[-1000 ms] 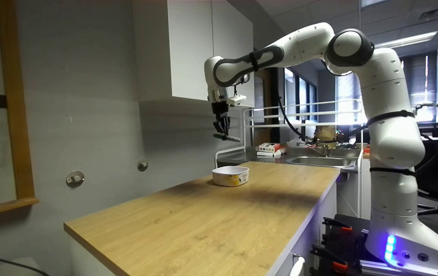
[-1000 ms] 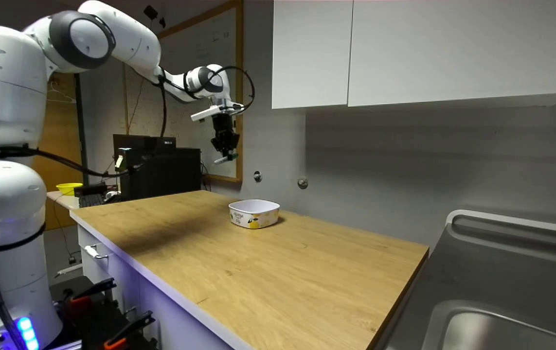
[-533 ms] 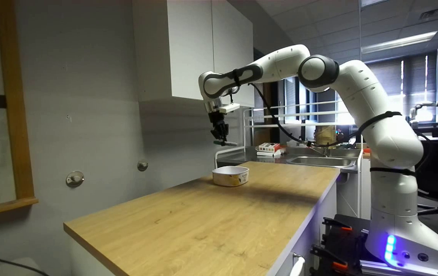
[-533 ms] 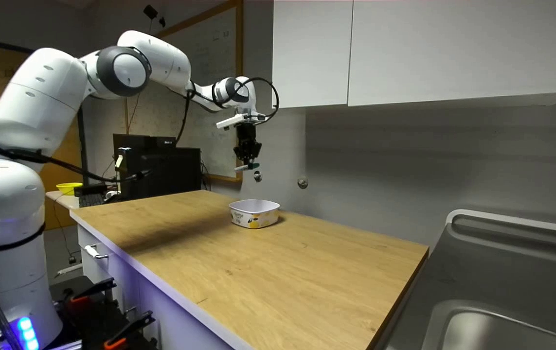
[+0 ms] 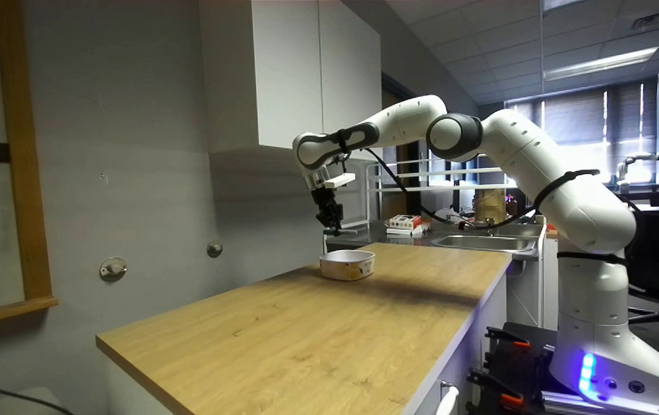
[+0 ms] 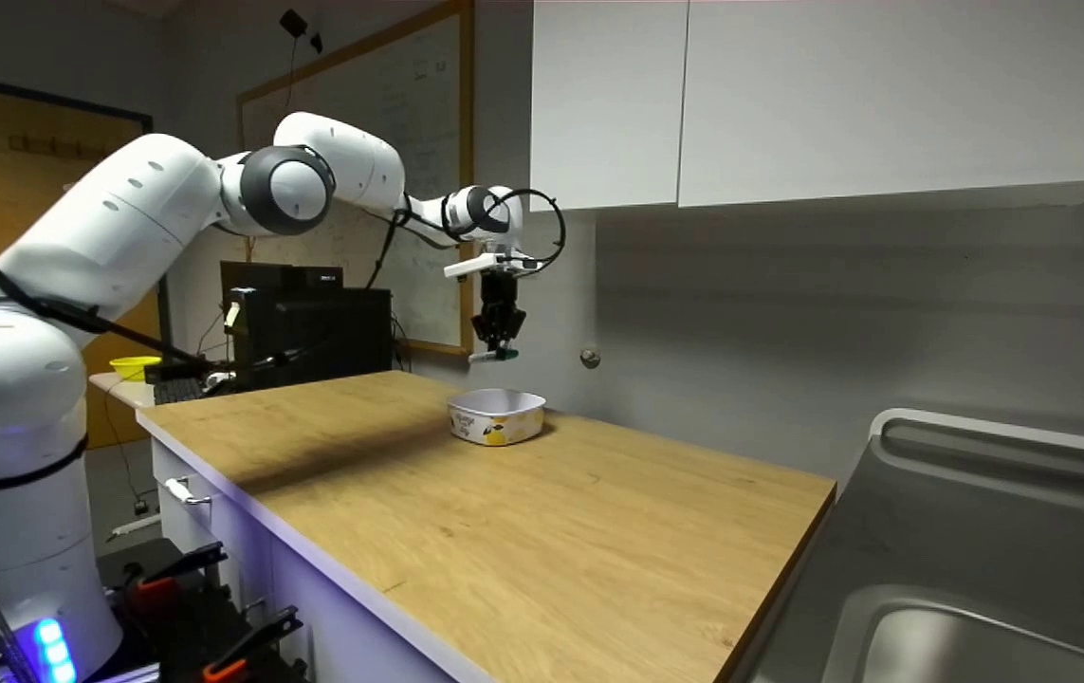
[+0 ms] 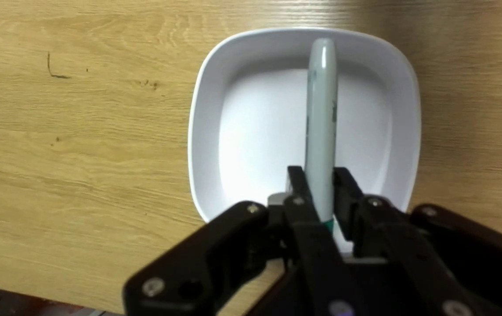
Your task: Pick up the marker and put it in the bowl
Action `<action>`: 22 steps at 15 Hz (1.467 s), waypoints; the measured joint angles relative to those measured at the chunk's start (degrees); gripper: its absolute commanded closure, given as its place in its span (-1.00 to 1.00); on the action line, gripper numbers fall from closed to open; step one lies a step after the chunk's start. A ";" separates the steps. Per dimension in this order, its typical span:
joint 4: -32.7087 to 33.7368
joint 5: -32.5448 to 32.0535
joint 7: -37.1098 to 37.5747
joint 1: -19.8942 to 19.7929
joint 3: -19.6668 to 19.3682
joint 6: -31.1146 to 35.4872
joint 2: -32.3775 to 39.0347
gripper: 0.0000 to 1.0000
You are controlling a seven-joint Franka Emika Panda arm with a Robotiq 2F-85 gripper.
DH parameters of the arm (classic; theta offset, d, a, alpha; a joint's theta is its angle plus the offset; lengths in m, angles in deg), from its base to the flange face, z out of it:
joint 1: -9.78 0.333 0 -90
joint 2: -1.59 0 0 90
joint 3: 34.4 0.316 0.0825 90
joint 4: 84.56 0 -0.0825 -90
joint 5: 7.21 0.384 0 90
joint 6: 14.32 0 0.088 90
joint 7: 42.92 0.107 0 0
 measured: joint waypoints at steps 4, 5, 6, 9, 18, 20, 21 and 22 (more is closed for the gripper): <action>1.73 0.59 -0.36 -0.78 -0.36 -1.08 2.78 0.83; 1.82 0.78 -0.41 -1.01 -0.41 -1.12 3.12 0.83; 1.83 0.99 -0.45 -1.25 -0.43 -1.12 3.37 0.80; 1.84 1.73 -0.54 -1.75 -0.45 -1.13 3.70 -0.01; 1.84 2.04 -0.66 -2.02 -0.30 -1.14 3.70 -1.00; 1.78 2.19 -0.74 -2.02 -0.21 -1.05 3.42 -1.00; 1.68 2.33 -0.77 -2.02 -0.18 -0.97 3.07 -1.00; 1.53 2.66 -0.86 -2.05 -0.16 -0.82 2.54 -1.00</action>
